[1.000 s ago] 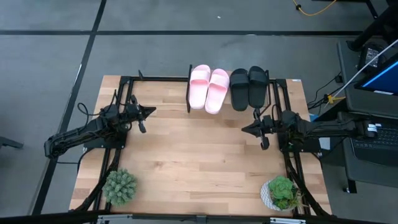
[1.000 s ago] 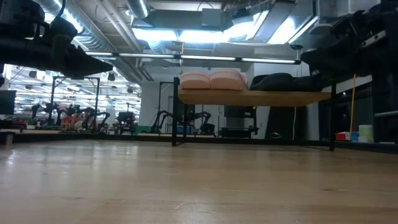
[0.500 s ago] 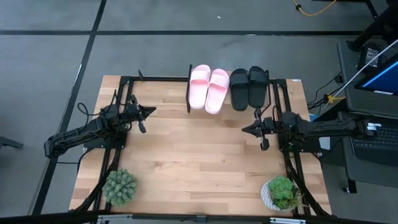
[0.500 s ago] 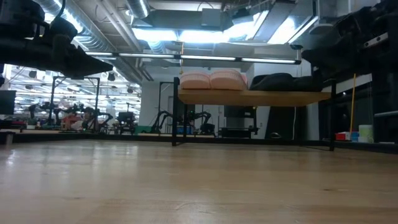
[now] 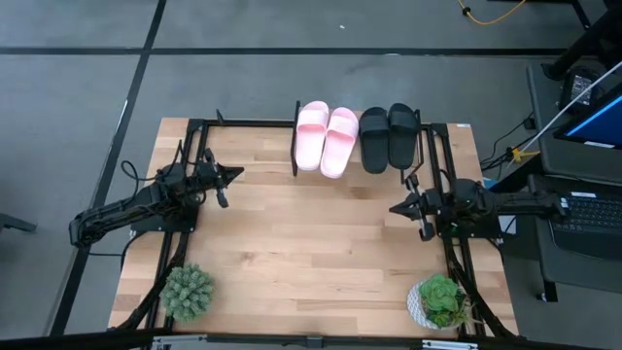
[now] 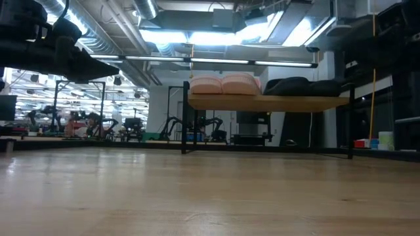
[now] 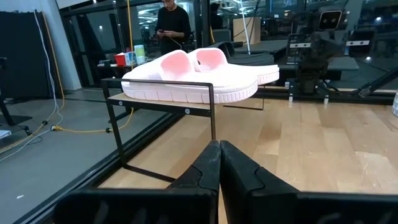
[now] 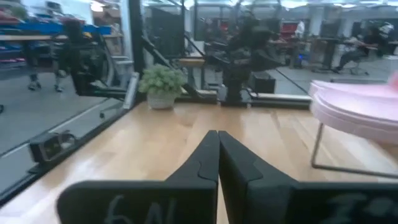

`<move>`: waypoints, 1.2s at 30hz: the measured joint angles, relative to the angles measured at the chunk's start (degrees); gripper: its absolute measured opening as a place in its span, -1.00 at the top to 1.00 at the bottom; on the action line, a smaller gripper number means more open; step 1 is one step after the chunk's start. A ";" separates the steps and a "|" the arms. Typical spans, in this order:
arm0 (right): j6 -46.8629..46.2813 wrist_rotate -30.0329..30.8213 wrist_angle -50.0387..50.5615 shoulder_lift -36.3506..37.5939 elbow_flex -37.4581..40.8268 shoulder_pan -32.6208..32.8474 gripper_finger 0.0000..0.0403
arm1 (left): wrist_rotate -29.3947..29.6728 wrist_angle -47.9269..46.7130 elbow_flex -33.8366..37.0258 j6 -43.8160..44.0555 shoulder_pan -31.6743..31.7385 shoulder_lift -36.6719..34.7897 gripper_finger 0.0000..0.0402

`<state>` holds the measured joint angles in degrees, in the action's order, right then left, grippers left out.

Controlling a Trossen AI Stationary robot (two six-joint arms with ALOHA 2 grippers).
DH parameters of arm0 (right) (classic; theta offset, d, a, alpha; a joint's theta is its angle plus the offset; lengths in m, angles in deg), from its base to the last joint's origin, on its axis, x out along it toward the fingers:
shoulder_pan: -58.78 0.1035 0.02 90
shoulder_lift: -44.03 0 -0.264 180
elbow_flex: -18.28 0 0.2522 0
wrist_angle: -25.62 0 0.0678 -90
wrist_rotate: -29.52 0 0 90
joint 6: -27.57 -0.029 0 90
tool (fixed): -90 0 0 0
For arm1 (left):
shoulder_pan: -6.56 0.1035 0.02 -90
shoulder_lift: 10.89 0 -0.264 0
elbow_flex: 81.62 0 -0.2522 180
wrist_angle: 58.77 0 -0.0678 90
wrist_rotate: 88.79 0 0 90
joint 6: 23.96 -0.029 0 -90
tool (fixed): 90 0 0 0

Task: Pick and place slides into the shelf
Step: Return to Home Position

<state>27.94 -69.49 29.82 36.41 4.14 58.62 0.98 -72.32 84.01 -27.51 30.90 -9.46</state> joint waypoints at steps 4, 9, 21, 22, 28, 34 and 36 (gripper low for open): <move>0.15 0.03 0.80 2.68 0.00 3.68 0.97 | 0.00 0.00 0.00 0.00 0.00 0.00 1.00; 0.09 0.00 2.21 5.55 0.00 7.01 0.97 | 0.00 0.00 0.00 -0.01 0.00 0.00 1.00; -0.07 0.00 2.03 7.41 -0.04 10.00 0.97 | -0.02 0.01 0.00 0.00 0.00 0.00 1.00; -0.13 0.00 2.06 7.41 -0.04 10.00 0.97 | -0.02 0.02 0.00 0.00 0.00 0.00 1.00; -0.13 0.02 2.12 7.41 -0.04 10.00 0.97 | -0.02 0.02 0.00 -0.01 0.00 0.00 1.00; -0.06 0.02 2.14 7.41 -0.04 10.00 0.97 | -0.02 0.02 0.00 0.00 0.00 0.00 1.00; -0.10 0.01 2.14 7.41 -0.04 10.00 0.97 | -0.02 0.02 0.00 0.00 0.00 0.00 1.00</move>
<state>27.83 -69.48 31.96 43.82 4.09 68.62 0.96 -72.30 84.01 -27.51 30.90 -9.46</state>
